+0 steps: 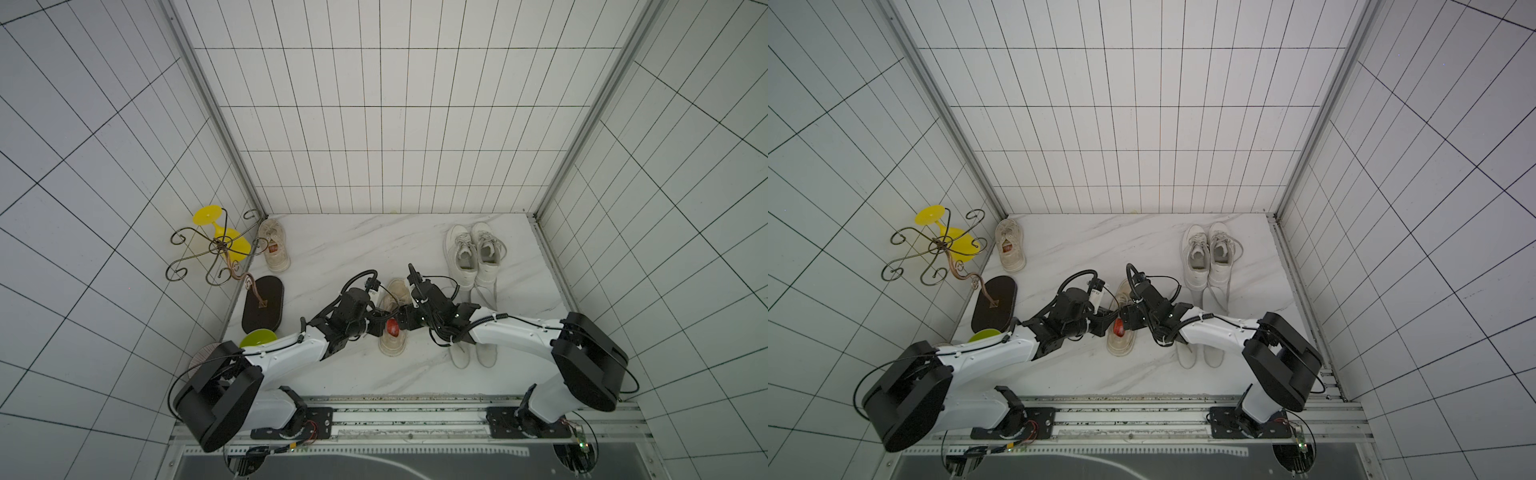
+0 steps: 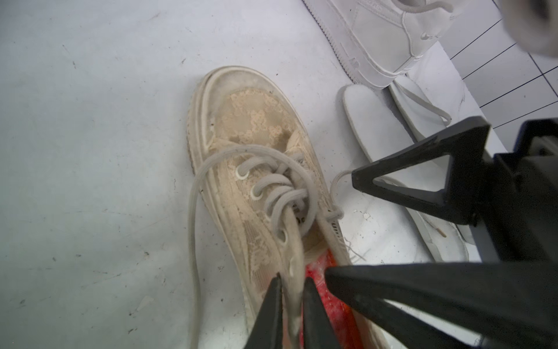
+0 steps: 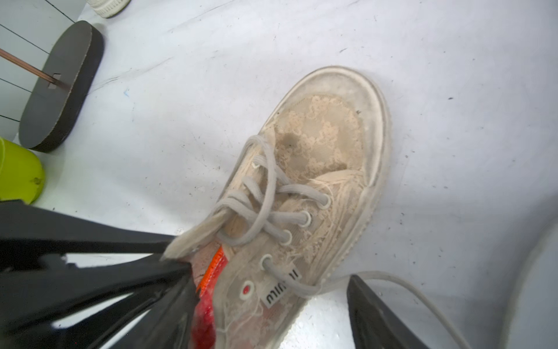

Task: Remove the insole from the shoe
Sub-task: Untie the shoelace on the shoe.

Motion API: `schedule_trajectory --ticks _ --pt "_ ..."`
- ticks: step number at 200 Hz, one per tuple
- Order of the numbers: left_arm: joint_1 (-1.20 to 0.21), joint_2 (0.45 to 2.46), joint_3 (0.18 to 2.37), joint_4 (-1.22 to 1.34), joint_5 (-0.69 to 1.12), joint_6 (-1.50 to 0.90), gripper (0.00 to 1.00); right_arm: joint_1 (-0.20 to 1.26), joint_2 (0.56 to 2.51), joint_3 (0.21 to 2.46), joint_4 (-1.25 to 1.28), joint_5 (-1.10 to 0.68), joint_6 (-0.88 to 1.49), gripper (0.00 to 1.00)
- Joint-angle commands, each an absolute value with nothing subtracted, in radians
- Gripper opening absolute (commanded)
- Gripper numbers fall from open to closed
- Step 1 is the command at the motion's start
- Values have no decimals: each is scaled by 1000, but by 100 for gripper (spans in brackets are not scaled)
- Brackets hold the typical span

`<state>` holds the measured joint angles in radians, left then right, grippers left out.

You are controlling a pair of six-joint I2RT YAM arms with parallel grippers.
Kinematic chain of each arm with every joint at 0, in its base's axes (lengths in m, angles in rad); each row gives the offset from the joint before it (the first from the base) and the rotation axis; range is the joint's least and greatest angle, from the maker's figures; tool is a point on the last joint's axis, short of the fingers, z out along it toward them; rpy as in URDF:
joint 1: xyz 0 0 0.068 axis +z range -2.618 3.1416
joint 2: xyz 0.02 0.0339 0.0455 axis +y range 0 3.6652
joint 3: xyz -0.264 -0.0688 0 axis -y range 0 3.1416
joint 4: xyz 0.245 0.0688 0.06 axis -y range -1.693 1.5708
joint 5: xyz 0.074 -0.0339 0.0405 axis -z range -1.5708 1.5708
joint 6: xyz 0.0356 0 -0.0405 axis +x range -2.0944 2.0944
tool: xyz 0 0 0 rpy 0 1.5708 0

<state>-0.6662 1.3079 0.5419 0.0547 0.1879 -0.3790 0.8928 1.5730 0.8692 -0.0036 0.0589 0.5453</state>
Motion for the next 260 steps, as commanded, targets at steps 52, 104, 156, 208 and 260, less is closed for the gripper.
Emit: schedule_trajectory --ticks 52,104,156,208,260 --pt "-679 1333 577 86 164 -375 23 907 1615 966 -55 125 562 60" --pt "-679 1362 594 55 115 -378 21 911 1626 968 -34 64 556 32" --pt "-677 1350 592 38 72 -382 2 910 1604 956 -46 84 551 8" --pt "-646 1258 554 6 -63 -426 0 816 1508 885 -133 213 575 0" --pt "-621 1240 536 24 -42 -440 0 759 1470 844 -177 261 556 0"
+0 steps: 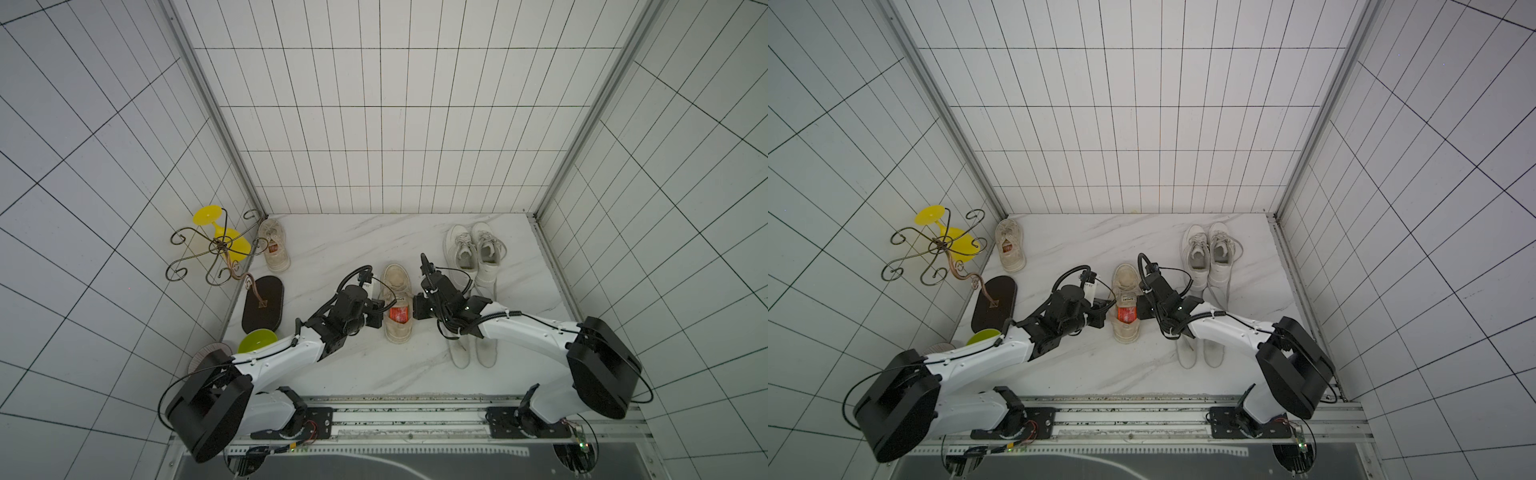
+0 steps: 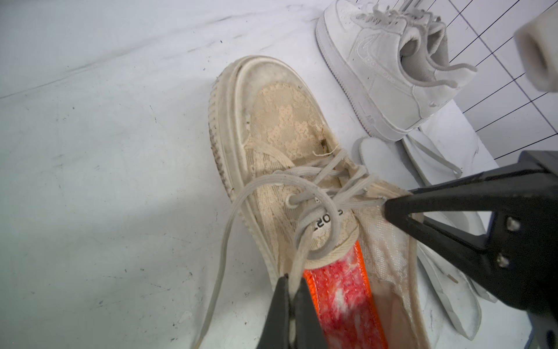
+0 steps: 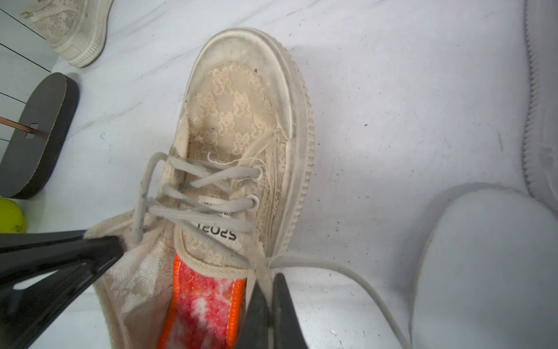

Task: Remove the insole from the shoe
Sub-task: Untie the shoelace on the shoe, then remove the insole from the shoe.

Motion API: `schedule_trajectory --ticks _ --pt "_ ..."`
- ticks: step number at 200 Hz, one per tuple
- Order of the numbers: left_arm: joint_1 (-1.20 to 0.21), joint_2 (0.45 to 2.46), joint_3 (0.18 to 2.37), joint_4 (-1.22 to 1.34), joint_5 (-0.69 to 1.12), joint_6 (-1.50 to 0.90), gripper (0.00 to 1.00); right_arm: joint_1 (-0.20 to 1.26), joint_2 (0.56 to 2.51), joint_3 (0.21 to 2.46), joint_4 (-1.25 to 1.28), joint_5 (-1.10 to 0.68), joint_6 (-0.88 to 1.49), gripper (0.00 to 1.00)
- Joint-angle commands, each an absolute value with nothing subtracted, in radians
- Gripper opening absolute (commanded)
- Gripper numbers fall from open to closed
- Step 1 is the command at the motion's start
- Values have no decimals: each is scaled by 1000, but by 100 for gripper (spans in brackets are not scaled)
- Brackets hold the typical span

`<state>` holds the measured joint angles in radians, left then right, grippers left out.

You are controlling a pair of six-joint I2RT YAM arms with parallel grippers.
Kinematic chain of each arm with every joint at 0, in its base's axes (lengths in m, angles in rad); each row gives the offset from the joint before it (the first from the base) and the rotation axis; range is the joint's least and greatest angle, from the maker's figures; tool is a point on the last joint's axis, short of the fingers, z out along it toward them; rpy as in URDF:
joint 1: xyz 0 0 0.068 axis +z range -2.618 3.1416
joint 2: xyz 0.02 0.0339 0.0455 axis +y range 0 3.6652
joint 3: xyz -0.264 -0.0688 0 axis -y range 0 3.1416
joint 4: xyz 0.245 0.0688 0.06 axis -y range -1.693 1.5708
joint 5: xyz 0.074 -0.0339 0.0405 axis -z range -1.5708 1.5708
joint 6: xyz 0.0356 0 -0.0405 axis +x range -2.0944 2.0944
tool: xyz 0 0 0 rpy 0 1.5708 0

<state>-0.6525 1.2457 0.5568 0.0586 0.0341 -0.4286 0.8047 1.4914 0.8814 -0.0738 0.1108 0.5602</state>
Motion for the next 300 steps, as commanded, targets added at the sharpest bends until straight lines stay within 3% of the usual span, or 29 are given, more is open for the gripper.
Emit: schedule_trajectory --ticks 1,60,115,150,218,271,300 --pt "-620 1240 536 25 -39 -440 0 759 1471 844 -177 259 556 0" --pt "-647 1311 547 109 128 -435 0 813 1527 894 -116 111 446 2" --pt "-668 1369 545 167 190 -466 0 868 1531 895 -104 58 354 54" --pt "-673 1356 542 175 193 -471 0 918 1551 907 -127 83 341 74" --pt "-673 1336 535 173 185 -476 0 937 1722 973 -231 265 395 80" --pt "-672 1333 533 173 187 -473 0 929 1715 1003 -170 419 422 75" --pt "-673 1332 533 166 180 -471 7 916 1697 1027 -118 446 416 71"
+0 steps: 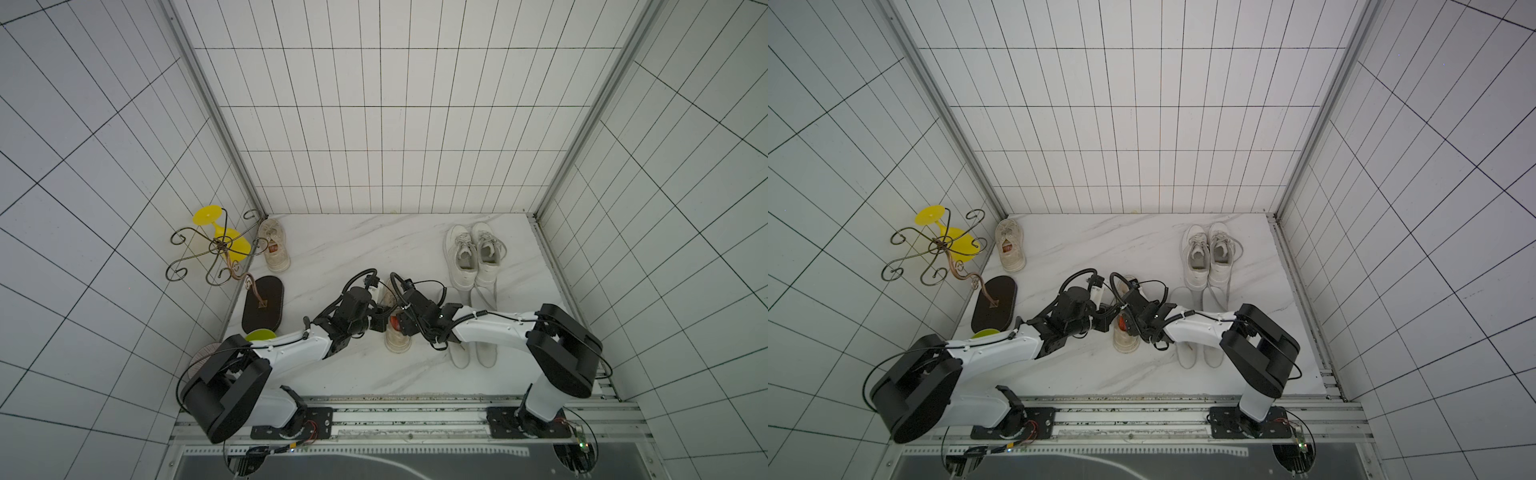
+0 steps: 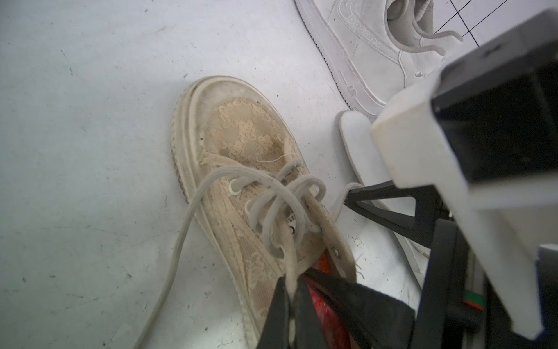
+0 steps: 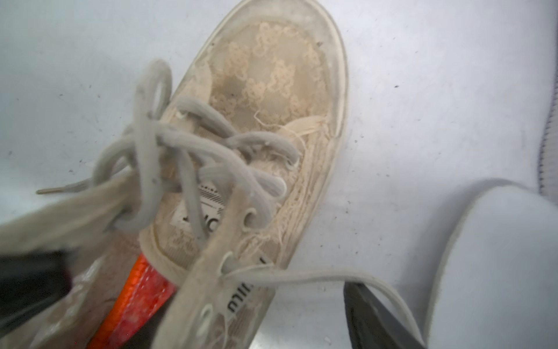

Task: Remove the insole from the shoe

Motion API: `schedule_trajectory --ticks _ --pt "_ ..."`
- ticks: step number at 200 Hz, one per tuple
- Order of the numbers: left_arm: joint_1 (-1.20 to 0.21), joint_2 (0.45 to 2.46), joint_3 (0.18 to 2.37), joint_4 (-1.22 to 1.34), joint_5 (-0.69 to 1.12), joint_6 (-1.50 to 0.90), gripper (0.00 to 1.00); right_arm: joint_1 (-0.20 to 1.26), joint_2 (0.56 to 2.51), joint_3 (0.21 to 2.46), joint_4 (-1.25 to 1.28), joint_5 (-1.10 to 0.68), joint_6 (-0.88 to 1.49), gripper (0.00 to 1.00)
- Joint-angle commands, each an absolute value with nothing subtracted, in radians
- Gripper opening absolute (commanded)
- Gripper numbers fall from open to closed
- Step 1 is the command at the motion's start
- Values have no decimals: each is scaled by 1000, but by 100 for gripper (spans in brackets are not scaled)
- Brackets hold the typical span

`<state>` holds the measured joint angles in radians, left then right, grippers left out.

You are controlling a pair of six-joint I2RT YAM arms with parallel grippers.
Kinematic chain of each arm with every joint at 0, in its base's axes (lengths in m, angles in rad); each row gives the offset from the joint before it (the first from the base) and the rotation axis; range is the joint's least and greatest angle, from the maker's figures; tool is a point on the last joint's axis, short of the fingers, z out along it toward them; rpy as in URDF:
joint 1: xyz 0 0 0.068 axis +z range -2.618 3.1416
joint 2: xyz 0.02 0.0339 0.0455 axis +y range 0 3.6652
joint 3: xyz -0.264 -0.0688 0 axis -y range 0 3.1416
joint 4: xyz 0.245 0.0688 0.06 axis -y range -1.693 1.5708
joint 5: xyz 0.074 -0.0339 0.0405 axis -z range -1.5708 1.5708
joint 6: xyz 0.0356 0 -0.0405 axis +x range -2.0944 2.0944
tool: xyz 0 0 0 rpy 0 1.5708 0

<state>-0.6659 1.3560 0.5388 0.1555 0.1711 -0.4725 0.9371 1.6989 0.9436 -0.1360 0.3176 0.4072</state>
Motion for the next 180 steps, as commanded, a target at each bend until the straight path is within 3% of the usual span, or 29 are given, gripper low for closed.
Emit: schedule_trajectory --ticks 1,69,87,146,180 --pt "-673 1331 533 166 179 -470 8 915 1696 1028 -117 446 416 70" --pt "-673 1358 549 151 167 -460 43 897 1622 1012 -38 411 412 66" --pt "-673 1389 566 143 172 -459 48 897 1618 1009 -28 385 410 65" --pt "-673 1507 636 93 157 -461 51 899 1624 1002 -20 332 410 60" --pt "-673 1529 644 93 163 -465 42 903 1585 996 -43 286 403 57"
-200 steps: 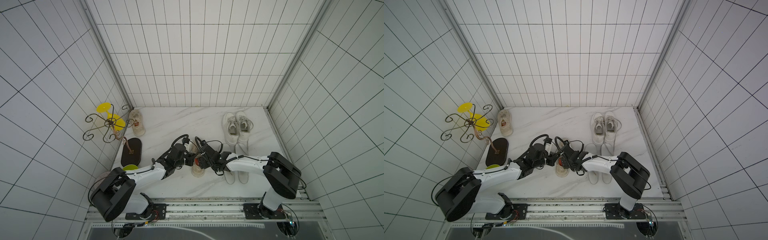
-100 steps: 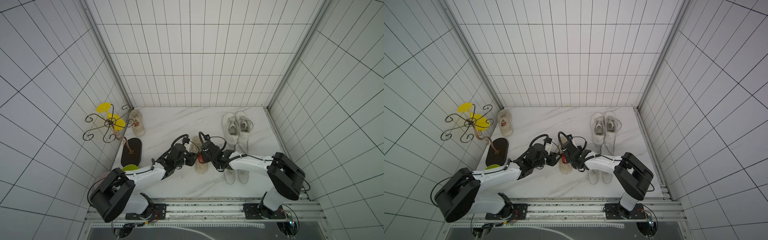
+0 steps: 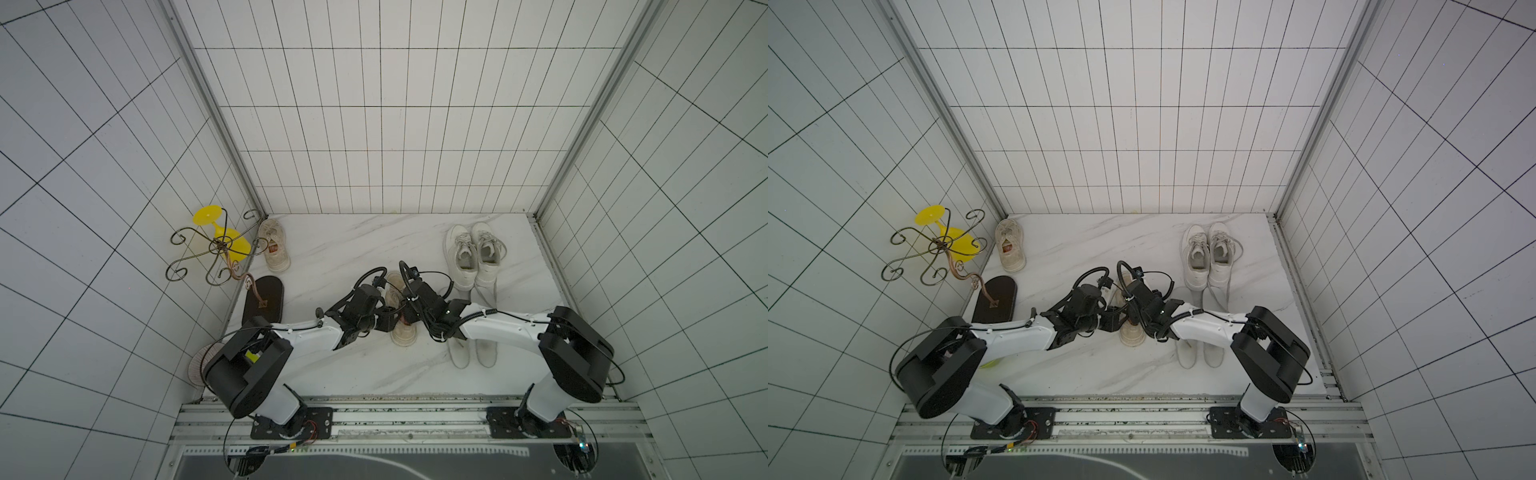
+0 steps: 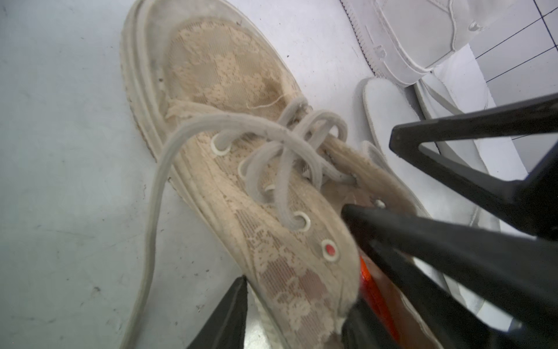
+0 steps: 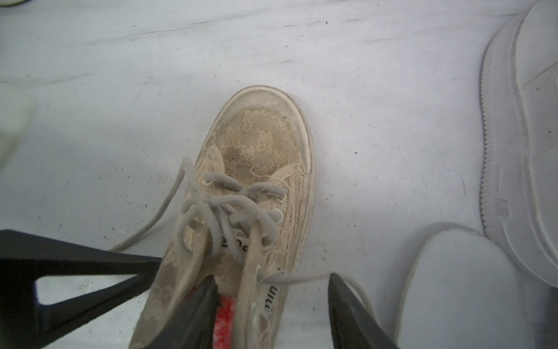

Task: Remove the insole from the shoe

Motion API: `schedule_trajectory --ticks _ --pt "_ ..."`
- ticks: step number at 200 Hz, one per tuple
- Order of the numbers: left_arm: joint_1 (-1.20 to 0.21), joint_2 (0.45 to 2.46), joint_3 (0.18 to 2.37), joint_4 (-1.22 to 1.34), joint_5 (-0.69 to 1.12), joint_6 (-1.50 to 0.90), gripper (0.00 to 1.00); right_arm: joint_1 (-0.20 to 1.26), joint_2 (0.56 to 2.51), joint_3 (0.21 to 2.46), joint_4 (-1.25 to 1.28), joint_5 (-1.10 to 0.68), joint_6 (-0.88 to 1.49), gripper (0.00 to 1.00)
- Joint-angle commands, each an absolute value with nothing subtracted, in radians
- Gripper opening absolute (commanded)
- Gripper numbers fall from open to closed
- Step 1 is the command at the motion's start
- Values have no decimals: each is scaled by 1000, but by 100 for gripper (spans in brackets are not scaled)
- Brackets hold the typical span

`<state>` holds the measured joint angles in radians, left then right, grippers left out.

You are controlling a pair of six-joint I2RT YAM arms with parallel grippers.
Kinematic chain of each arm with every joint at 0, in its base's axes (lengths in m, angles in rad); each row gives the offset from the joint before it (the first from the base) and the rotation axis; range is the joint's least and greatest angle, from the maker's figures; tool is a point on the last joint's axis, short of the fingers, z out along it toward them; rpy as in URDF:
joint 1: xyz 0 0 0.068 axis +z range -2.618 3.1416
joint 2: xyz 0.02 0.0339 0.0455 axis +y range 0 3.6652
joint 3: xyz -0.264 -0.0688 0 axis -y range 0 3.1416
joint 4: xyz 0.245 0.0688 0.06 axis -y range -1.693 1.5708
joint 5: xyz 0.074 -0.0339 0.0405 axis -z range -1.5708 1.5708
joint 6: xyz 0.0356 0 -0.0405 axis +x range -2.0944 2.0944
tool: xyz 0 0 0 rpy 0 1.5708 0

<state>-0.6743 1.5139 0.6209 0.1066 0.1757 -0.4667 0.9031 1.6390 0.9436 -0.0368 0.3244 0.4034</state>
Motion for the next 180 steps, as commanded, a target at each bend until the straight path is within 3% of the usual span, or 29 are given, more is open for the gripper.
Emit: schedule_trajectory --ticks 1,80,133,180 --pt "-673 1529 644 93 163 -465 41 903 1582 996 -45 283 403 56" --pt "-673 1501 626 113 172 -472 19 923 1517 990 -120 36 461 31" --pt "-674 1467 603 135 179 -475 13 923 1614 1034 -136 0 492 25" --pt "-677 1457 597 139 187 -479 9 898 1675 1037 -212 100 562 24"
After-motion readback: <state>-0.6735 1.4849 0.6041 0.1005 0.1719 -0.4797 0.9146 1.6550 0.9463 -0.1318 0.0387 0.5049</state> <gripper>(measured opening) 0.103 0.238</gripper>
